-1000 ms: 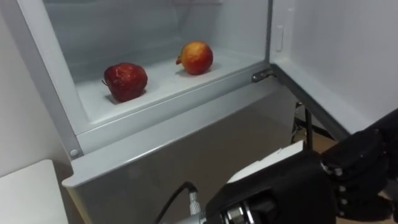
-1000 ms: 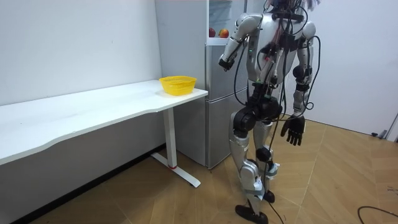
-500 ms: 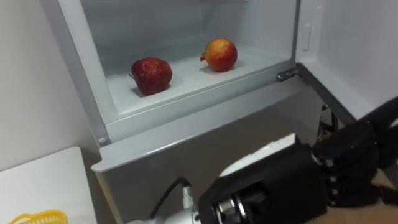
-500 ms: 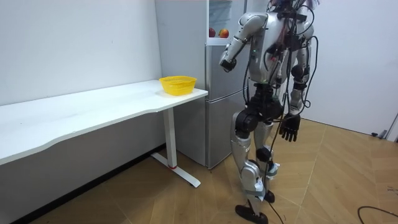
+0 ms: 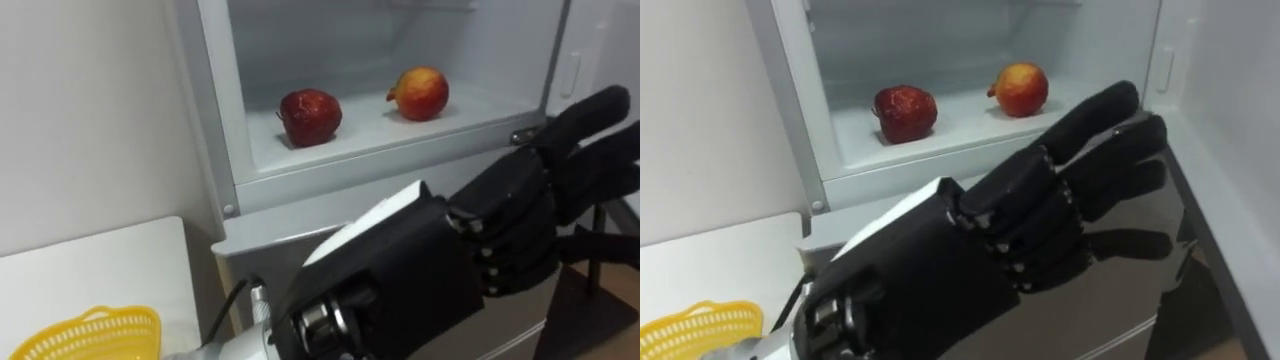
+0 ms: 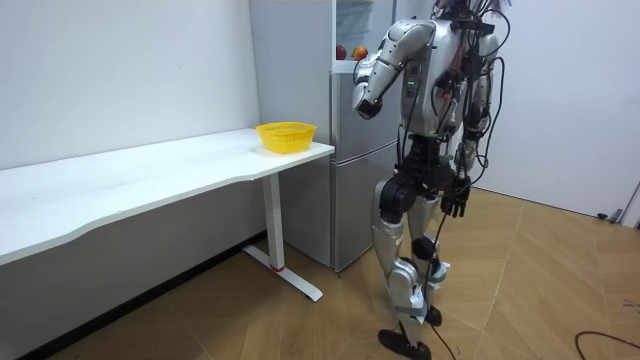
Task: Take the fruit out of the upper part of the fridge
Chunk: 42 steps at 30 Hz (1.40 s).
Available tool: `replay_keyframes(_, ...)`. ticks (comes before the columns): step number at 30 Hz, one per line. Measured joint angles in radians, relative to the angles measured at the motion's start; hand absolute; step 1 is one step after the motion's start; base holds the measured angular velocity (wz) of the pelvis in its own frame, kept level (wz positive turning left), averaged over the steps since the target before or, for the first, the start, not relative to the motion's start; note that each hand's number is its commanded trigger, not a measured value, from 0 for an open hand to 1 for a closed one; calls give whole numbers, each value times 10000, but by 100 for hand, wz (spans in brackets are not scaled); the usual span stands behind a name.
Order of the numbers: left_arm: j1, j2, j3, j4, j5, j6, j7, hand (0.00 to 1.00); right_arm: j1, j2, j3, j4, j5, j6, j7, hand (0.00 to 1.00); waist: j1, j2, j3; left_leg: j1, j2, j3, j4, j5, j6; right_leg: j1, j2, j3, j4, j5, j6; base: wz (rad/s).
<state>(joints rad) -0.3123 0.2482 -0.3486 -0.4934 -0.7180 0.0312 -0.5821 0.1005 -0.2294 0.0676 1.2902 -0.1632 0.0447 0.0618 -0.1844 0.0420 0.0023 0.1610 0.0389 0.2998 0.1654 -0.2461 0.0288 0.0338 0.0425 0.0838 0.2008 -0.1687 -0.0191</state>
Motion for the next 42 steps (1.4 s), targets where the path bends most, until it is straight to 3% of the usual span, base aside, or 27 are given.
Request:
replay_keyframes(8,0,5,336,-41,-8,-1,161,0,269,1,76,-46,9,7,-48,0,32,127,-82,-8,0,-26,2,0,0,10,-11,-50,1,0,0,2)
replay_keyframes(19,-9,-87,-112,-40,-382,0,146,0,81,4,302,-50,-50,-7,-73,0,-172,124,-66,11,-5,-25,22,6,-10,9,-32,-74,18,-3,3,0)
replay_keyframes(25,-128,-430,-293,-40,-388,2,21,0,97,3,292,-37,-163,-3,-173,0,-621,181,-23,15,-3,-7,22,6,-10,-15,-23,-52,19,-2,5,-1)
replay_keyframes(30,-910,-574,-786,-23,-1186,-28,22,0,148,-17,280,51,-58,-3,-171,0,-979,268,10,98,4,137,10,6,-10,6,22,168,15,1,5,-11)
replay_keyframes(33,-971,-656,-1037,34,-1448,-46,40,0,147,-44,263,53,-34,4,-153,0,-1215,329,49,156,3,280,2,6,-10,-1,63,362,17,2,5,-20)
replay_keyframes(42,-1026,-967,-1265,196,-1533,-46,2,0,188,-53,276,28,80,3,-151,0,-1632,375,56,74,5,713,9,6,-10,-237,158,716,54,18,-18,-14)
